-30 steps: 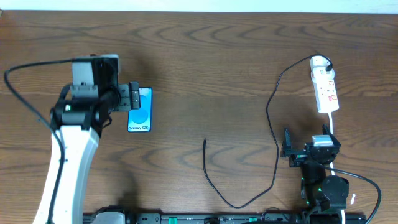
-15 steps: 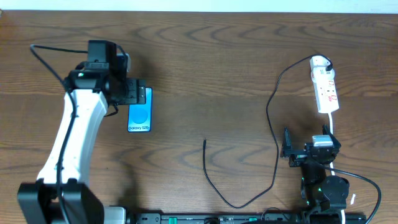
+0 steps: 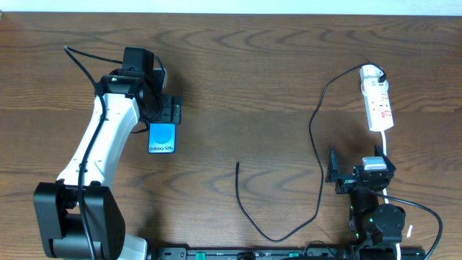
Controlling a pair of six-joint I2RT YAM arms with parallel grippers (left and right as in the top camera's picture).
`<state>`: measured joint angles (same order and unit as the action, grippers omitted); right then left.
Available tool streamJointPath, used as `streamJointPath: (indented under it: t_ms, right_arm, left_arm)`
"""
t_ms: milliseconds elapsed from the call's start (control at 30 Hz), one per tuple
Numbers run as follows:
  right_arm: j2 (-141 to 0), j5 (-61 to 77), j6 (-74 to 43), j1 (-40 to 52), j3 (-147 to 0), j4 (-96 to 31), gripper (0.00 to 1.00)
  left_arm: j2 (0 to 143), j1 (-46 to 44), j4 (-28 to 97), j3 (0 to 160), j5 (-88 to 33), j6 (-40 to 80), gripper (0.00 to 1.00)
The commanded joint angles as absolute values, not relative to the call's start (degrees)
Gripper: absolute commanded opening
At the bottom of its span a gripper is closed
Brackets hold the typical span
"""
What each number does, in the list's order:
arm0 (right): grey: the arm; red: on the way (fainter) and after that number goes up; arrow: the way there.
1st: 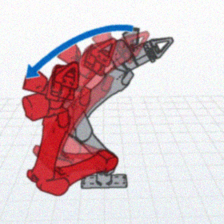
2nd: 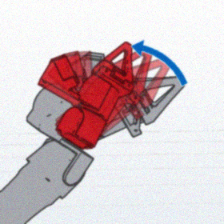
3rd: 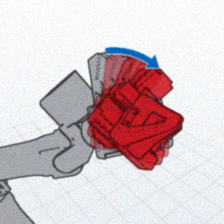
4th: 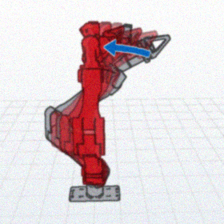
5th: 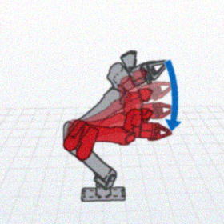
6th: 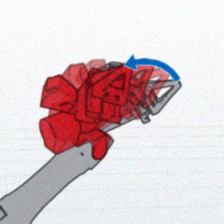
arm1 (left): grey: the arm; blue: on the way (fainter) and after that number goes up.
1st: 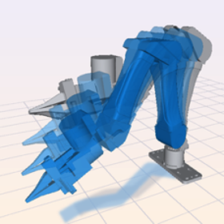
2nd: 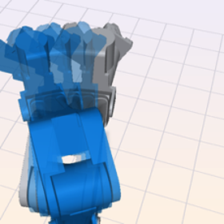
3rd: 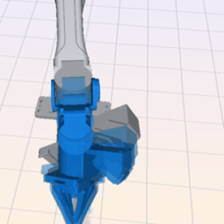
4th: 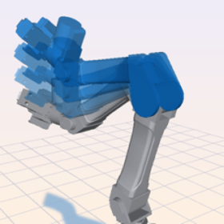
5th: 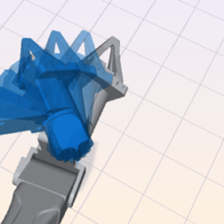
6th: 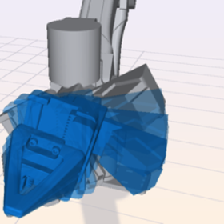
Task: Plug charger to phone and switch on socket
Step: 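Move the left gripper forward over the blue-screen phone, then lower the left gripper down onto the phone's top edge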
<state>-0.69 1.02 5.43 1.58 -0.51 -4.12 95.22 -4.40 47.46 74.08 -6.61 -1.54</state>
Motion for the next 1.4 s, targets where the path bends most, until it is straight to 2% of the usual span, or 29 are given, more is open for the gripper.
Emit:
streamJointPath:
  t_ms: [0, 133, 167, 200, 233, 267, 300, 333, 433, 467, 533, 733, 1367]
  right_arm:
    - [-0.27, 0.36, 4.78, 2.09, -0.32, -4.29, 0.99]
    - [-0.27, 0.36, 4.78, 2.09, -0.32, -4.29, 0.99]
    - [-0.27, 0.36, 4.78, 2.09, -0.32, -4.29, 0.99]
    - [-0.27, 0.36, 4.78, 2.09, -0.32, -4.29, 0.99]
    - [-0.27, 0.36, 4.78, 2.09, -0.32, -4.29, 0.99]
    - [-0.27, 0.36, 4.78, 2.09, -0.32, -4.29, 0.99]
    - [-0.27, 0.36, 4.78, 2.09, -0.32, -4.29, 0.99]
    - [-0.27, 0.36, 4.78, 2.09, -0.32, -4.29, 0.99]
    - [-0.27, 0.36, 4.78, 2.09, -0.32, -4.29, 0.99]
    - [-0.27, 0.36, 4.78, 2.09, -0.32, -4.29, 0.99]
    - [-0.27, 0.36, 4.78, 2.09, -0.32, -4.29, 0.99]
    - [-0.27, 0.36, 4.78, 2.09, -0.32, -4.29, 0.99]
    - [-0.27, 0.36, 4.78, 2.09, -0.32, -4.29, 0.99]
  left_arm:
    - [95.48, -4.47, 46.76, 75.35, -7.05, -1.48, 0.91]
    - [95.48, -4.47, 47.35, 75.31, -7.05, -1.48, 0.91]
    - [95.48, -4.47, 47.37, 75.29, -7.05, -1.48, 0.86]
    - [95.48, -4.47, 47.35, 75.29, -7.05, -1.48, 0.57]
    - [95.48, -4.47, 47.24, 75.24, -7.05, -1.45, 0.38]
    - [95.48, -4.47, 47.16, 75.24, -7.07, -1.45, 0.31]
    - [95.48, -4.47, 47.03, 75.24, -7.07, -1.43, 0.30]
    - [95.48, -4.47, 46.87, 75.24, -7.07, -1.41, 0.32]
    - [95.48, -4.47, 46.87, 75.24, -8.80, -1.26, 0.72]
    - [95.48, -4.47, 46.87, 75.24, -9.87, -1.26, 0.81]
    - [95.48, -4.49, 46.87, 75.24, -11.22, -1.23, 0.91]
    - [95.68, -4.49, 46.24, 75.24, -11.14, -0.58, 0.96]
    - [105.16, -4.49, 42.76, 75.24, -11.22, 1.19, 0.97]
